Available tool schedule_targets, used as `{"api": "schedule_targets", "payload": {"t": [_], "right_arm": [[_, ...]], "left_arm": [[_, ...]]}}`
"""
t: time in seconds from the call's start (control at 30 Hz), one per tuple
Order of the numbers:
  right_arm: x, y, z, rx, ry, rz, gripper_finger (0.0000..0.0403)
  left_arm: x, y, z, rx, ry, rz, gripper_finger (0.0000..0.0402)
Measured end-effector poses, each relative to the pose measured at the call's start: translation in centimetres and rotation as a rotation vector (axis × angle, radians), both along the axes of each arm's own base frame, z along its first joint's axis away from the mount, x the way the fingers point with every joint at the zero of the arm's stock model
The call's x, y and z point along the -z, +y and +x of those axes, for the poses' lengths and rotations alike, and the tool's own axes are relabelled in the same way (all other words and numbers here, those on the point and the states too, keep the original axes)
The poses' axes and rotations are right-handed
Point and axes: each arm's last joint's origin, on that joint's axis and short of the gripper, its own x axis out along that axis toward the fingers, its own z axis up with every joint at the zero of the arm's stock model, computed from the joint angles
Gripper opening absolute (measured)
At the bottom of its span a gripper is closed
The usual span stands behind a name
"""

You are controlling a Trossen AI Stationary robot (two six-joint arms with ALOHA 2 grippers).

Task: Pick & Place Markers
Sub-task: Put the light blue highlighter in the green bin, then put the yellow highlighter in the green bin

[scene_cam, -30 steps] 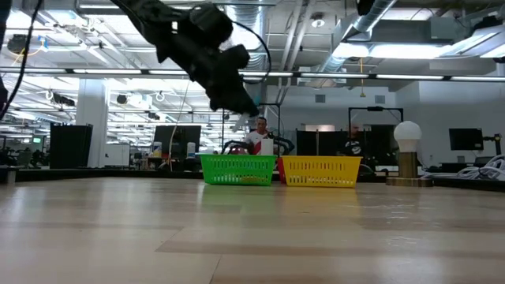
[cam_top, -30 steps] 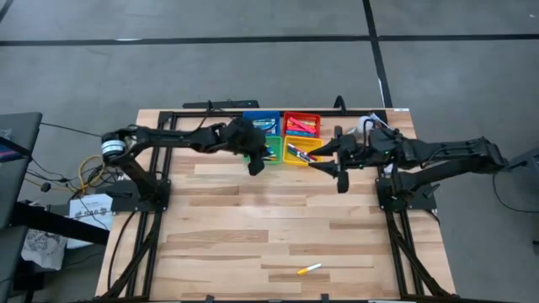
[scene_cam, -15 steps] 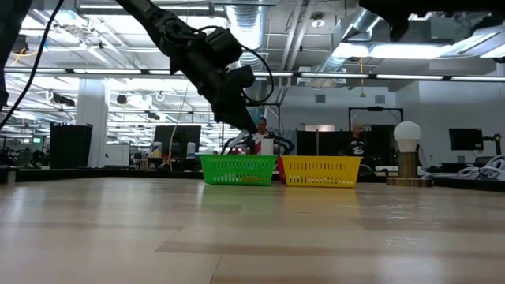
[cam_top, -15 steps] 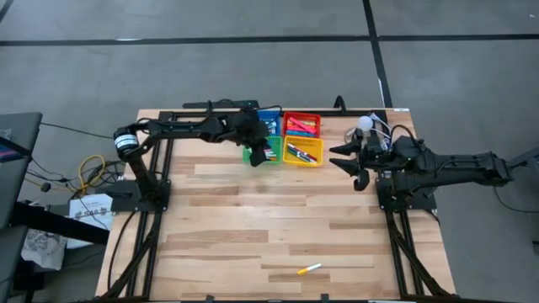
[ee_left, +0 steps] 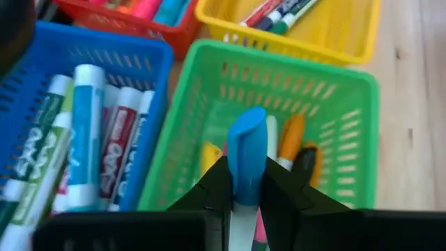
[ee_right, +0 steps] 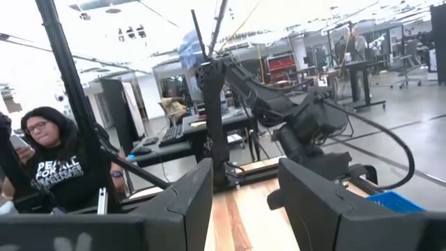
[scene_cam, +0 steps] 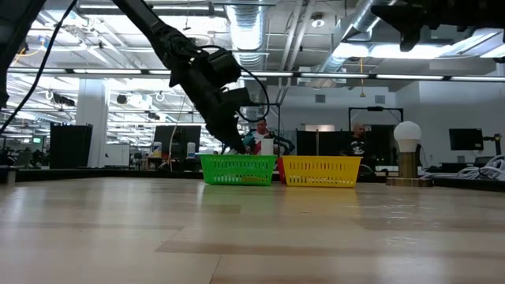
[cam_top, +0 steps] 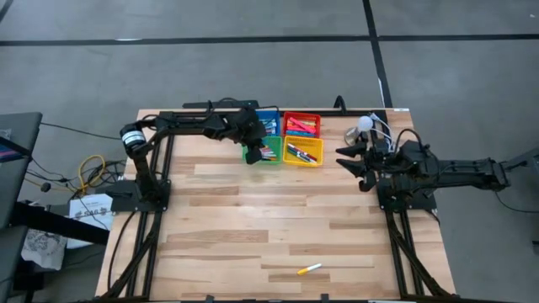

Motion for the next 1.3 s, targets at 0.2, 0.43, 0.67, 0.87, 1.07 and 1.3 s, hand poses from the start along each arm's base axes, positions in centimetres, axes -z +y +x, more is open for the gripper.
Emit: {"api": "schedule_targets", "payload": {"t": [0.2, 0.43, 0.67, 0.87, 1.07, 1.3], "right_arm": [[0.4, 0.0, 0.1, 0.002, 0.014, -0.006, 0.0153], [0.3, 0.0, -0.1, 0.007, 0.008, -0.035, 0.0157], [1.4, 0.2, 0.0, -0.015, 0.022, -0.006, 0.0153], [3.0, 0.3, 0.2, -0.028, 0.025, 0.003, 0.0155], [4.2, 0.3, 0.2, -0.028, 0.031, 0.051, 0.0157], [3.9, 0.3, 0.1, -0.029, -0.013, 0.044, 0.0152]], "left_arm": [[0.1, -0.1, 0.1, 0.027, 0.004, 0.017, 0.0053], [1.4, -0.2, 0.4, 0.063, 0.031, -0.001, 0.0056], [1.7, -0.2, 0.4, 0.064, 0.037, -0.009, 0.0065], [1.6, -0.2, 0.4, 0.064, 0.034, -0.007, 0.0080], [1.6, -0.2, 0.5, 0.064, 0.034, -0.007, 0.0109], [1.1, -0.5, 0.5, 0.056, 0.026, 0.014, 0.0170]]}}
